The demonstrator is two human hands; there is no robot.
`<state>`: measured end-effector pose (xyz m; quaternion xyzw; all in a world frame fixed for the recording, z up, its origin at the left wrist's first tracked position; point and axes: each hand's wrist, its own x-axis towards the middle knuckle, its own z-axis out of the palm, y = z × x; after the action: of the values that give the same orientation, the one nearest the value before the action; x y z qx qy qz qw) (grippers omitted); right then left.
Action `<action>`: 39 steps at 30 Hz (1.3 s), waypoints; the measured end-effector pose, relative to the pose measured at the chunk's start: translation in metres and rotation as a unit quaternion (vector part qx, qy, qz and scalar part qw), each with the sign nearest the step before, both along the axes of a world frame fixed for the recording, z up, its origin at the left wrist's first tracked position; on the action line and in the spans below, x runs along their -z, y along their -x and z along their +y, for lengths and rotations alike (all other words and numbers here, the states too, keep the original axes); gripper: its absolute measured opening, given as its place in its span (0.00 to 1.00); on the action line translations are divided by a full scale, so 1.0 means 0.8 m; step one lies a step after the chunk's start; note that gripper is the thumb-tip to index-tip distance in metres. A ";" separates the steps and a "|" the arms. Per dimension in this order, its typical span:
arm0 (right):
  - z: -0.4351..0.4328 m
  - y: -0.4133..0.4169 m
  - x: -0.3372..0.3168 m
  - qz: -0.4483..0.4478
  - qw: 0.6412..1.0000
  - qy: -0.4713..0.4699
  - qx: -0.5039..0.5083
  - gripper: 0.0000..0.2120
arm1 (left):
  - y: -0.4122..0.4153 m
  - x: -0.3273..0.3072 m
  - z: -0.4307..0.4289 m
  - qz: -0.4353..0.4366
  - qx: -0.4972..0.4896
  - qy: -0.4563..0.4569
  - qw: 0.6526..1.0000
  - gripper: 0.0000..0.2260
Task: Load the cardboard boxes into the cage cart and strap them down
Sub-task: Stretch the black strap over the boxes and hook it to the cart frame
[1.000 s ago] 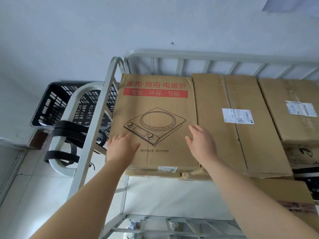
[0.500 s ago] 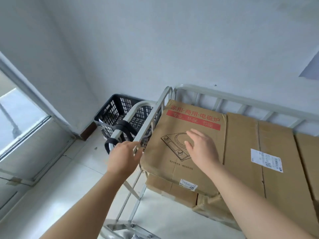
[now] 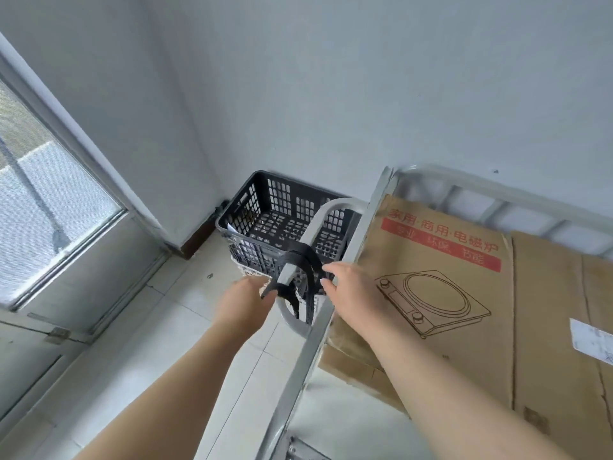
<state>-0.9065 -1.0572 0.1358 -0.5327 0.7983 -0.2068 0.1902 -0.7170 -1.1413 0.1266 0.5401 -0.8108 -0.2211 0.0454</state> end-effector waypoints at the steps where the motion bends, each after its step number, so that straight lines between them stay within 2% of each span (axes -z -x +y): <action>1: -0.013 -0.003 0.006 -0.001 1.000 -0.006 0.000 0.16 | 0.002 0.007 -0.010 -0.009 0.012 -0.012 1.000 0.14; 7: -0.068 -0.014 0.049 0.004 0.998 -0.051 0.021 0.18 | 0.003 0.040 -0.040 0.021 0.094 -0.089 0.991 0.13; 10: -0.079 -0.021 0.063 0.019 0.997 -0.059 0.042 0.17 | -0.002 0.047 -0.044 0.033 0.097 -0.102 0.990 0.12; 16: -0.078 -0.032 0.069 0.023 0.997 -0.048 0.055 0.04 | -0.010 0.041 -0.049 0.032 0.092 -0.118 0.988 0.08; 19: -0.079 -0.044 0.066 -0.006 0.993 -0.099 0.057 0.11 | -0.019 0.033 -0.046 0.034 0.091 -0.124 0.988 0.07; 22: -0.080 -0.053 0.067 -0.053 0.988 -0.114 0.085 0.09 | -0.032 0.026 -0.047 0.040 0.086 -0.123 0.988 0.07; 26: -0.069 -0.052 0.065 -0.089 0.988 -0.086 0.091 0.05 | -0.051 0.018 -0.050 0.059 0.069 -0.101 0.991 0.06; 29: -0.057 -0.048 0.046 -0.122 0.986 -0.045 0.101 0.06 | -0.063 0.008 -0.051 0.088 0.060 -0.081 0.991 0.07; 32: -0.040 -0.041 0.009 -0.182 0.978 0.015 0.105 0.10 | -0.073 -0.013 -0.050 0.121 0.040 -0.063 0.990 0.08; 36: -0.016 -0.032 -0.059 -0.252 0.960 0.086 0.085 0.03 | -0.084 -0.058 -0.043 0.192 0.006 -0.015 0.981 0.09; 39: 0.004 -0.024 -0.109 -0.276 0.946 0.149 0.076 0.06 | -0.084 -0.102 -0.032 0.233 -0.021 0.030 0.972 0.12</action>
<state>-0.8876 -1.0538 0.2233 -0.4148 0.7125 -0.4763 0.3056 -0.6495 -1.1671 0.2084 0.4890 -0.7728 -0.3154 0.2534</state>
